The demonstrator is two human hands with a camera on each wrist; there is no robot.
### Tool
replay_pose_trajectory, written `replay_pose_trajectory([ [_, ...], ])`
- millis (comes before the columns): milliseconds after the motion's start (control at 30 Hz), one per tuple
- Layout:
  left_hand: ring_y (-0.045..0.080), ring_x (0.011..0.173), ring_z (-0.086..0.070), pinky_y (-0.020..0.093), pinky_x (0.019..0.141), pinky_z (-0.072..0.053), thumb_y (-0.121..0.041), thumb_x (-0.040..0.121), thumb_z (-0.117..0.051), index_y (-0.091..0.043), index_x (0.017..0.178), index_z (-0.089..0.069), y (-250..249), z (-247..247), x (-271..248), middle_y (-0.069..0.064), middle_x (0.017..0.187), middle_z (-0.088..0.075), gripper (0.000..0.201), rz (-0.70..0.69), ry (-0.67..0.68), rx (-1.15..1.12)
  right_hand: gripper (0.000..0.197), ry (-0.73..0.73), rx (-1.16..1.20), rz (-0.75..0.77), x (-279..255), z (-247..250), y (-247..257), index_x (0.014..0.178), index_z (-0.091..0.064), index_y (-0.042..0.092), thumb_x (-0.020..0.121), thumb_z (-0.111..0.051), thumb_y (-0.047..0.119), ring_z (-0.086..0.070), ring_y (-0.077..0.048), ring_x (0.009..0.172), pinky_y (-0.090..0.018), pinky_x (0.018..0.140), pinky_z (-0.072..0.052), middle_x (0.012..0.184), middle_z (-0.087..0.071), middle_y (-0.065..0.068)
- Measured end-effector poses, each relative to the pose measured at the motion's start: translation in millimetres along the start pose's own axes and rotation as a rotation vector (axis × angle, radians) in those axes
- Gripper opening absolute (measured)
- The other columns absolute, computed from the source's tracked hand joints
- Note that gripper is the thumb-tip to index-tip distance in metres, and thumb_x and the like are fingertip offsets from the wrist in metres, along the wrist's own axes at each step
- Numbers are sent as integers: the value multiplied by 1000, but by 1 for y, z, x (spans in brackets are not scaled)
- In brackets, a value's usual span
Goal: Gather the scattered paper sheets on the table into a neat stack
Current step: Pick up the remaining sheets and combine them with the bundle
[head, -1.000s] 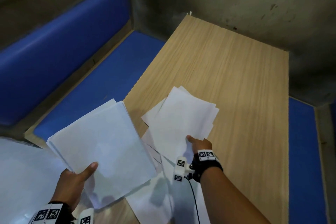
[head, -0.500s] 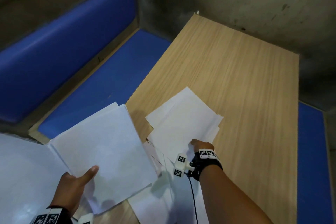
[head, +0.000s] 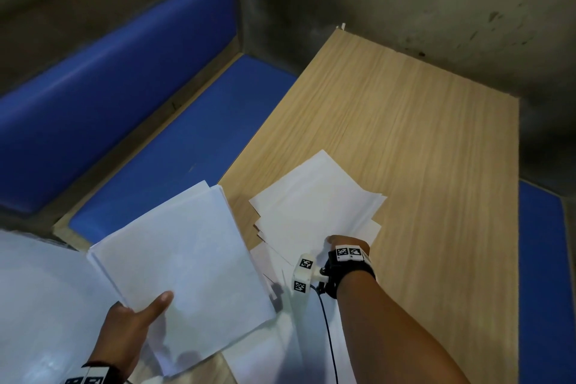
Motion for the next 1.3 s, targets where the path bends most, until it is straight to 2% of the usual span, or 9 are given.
replay_pose_trajectory([
  [167, 37, 104, -65, 52, 100, -47, -25, 74, -85, 2, 120, -66, 9, 6, 4, 18, 111, -72, 57, -8, -14, 10, 34, 9, 102, -20, 10, -7, 1, 106, -64, 27, 72, -61, 31, -65, -31, 102, -42, 87, -56, 114, -65, -7],
  [367, 36, 107, -64, 50, 101, -46, -21, 75, -85, 3, 122, -64, 10, 4, 7, 18, 113, -71, 57, -34, -18, 1, 42, -51, 151, -11, 15, -3, -6, 119, -54, 25, 79, -55, 35, -61, -30, 106, -33, 80, -54, 121, -60, -3],
  [533, 32, 106, -65, 46, 102, -45, -17, 77, -83, 2, 120, -66, 6, -4, 6, 15, 110, -72, 50, -61, 11, -24, 47, -115, 721, -207, 23, -12, -23, 128, -55, 6, 89, -58, 32, -59, -28, 118, -14, 42, -38, 131, -59, -12],
  [667, 29, 97, -66, 39, 92, -46, -13, 78, -81, 3, 110, -69, -4, -10, 1, 14, 99, -72, 38, -82, 26, -46, 48, -207, 1322, -319, 14, -11, -41, 116, -61, -1, 80, -73, 29, -64, -31, 108, -23, 64, -45, 107, -68, -16],
  [800, 30, 94, -68, 40, 89, -49, -19, 77, -82, -1, 104, -71, 2, -11, 5, 11, 96, -75, 34, -66, 35, -64, 33, -259, 1305, -197, -11, -19, -65, 101, -65, 2, 74, -81, 14, -63, -25, 84, -27, 76, -46, 87, -65, -3],
  [1000, 29, 93, -70, 41, 88, -51, -19, 76, -83, 0, 99, -72, 2, -19, 5, 10, 94, -76, 32, -66, 58, -78, 47, -214, 882, -248, -35, -84, -127, 110, -60, 3, 70, -82, 11, -61, -28, 86, -32, 77, -50, 96, -67, -11],
  [1100, 25, 85, -67, 33, 74, -50, -13, 80, -80, -1, 95, -69, -12, -30, -6, 6, 86, -73, 23, -86, 87, -95, 57, -212, 705, -313, -37, -109, -147, 113, -57, 7, 66, -85, 21, -63, -34, 99, -42, 82, -56, 110, -66, -14],
  [1200, 26, 90, -71, 36, 79, -53, -15, 80, -80, -3, 104, -71, -21, -42, -12, 7, 95, -76, 28, -99, 110, -95, 42, -257, 602, -395, -45, -106, -157, 95, -60, 10, 66, -84, 31, -58, -37, 100, -39, 76, -51, 104, -59, -13],
  [1300, 26, 93, -72, 38, 84, -53, -17, 80, -80, -3, 107, -71, -25, -51, -14, 8, 100, -78, 32, -102, 136, -105, 22, -298, 770, -331, -52, -101, -161, 73, -56, 9, 74, -75, 20, -63, -32, 78, -42, 74, -54, 81, -64, -10],
])
Point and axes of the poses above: each hand's wrist, its own x-axis towards the middle knuckle, its own z-axis out of the back of the hand, y = z × x, the point moved 8 cm from there along x, towards the middle knuckle
